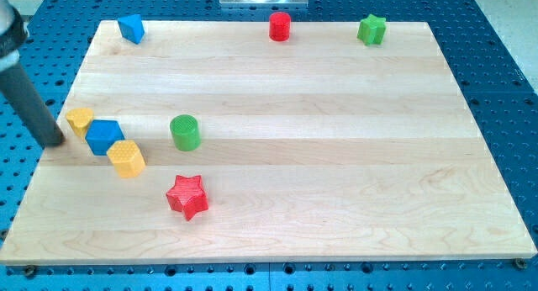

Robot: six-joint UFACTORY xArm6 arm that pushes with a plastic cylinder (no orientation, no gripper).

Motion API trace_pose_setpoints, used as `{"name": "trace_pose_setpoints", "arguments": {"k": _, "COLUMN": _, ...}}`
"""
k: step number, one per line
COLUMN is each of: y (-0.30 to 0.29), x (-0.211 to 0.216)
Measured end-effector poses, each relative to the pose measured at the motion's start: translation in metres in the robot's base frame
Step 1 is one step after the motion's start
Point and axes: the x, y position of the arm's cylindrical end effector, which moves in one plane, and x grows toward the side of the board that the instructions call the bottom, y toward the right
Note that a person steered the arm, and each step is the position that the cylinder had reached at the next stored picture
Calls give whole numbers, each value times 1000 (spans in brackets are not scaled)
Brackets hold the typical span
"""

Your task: Slide the red star towards the center right corner

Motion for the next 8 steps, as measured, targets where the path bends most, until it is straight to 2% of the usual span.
{"name": "trace_pose_setpoints", "arguments": {"k": 1, "y": 37, "x": 7}}
{"name": "trace_pose_setpoints", "arguments": {"k": 2, "y": 88, "x": -20}}
{"name": "trace_pose_setpoints", "arguments": {"k": 3, "y": 141, "x": -21}}
{"name": "trace_pose_setpoints", "arguments": {"k": 4, "y": 138, "x": -23}}
{"name": "trace_pose_setpoints", "arguments": {"k": 5, "y": 112, "x": 6}}
{"name": "trace_pose_setpoints", "arguments": {"k": 6, "y": 127, "x": 48}}
{"name": "trace_pose_setpoints", "arguments": {"k": 7, "y": 157, "x": 63}}
{"name": "trace_pose_setpoints", "arguments": {"k": 8, "y": 145, "x": 68}}
